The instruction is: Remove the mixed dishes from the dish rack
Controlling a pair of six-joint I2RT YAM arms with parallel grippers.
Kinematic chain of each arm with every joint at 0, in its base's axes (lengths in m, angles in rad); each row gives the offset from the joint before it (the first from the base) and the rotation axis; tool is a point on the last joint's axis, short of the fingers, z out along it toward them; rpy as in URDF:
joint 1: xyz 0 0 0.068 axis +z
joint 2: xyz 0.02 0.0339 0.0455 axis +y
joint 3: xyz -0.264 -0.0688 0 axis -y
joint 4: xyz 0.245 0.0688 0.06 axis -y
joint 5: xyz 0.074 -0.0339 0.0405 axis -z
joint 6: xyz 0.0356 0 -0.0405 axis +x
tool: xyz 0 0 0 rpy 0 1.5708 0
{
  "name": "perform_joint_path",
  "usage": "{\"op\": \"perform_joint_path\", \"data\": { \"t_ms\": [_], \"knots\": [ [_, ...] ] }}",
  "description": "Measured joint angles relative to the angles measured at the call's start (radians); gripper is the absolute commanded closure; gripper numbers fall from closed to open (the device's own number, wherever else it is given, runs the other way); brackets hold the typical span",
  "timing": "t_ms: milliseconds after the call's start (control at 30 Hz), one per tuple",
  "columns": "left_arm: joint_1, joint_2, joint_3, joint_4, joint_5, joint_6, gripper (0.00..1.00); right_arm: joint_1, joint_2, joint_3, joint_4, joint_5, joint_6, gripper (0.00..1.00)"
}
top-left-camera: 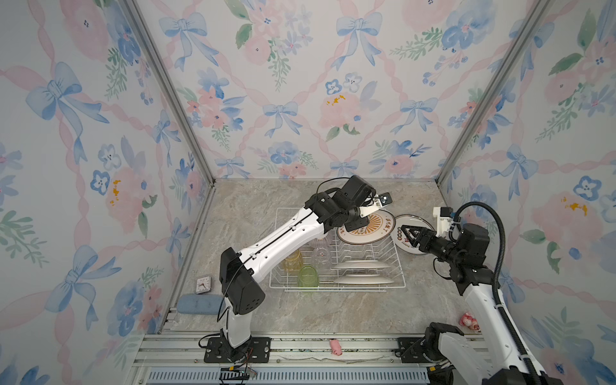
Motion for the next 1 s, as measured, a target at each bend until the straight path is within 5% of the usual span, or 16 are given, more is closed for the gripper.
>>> {"op": "perform_joint_path", "data": {
  "t_ms": [1000],
  "knots": [
    [0.186, -0.032, 0.035, 0.001, 0.394, -0.162, 1.00, 0.074, 0.157, -0.080, 0.403, -0.158, 0.156, 0.42]
  ]
}}
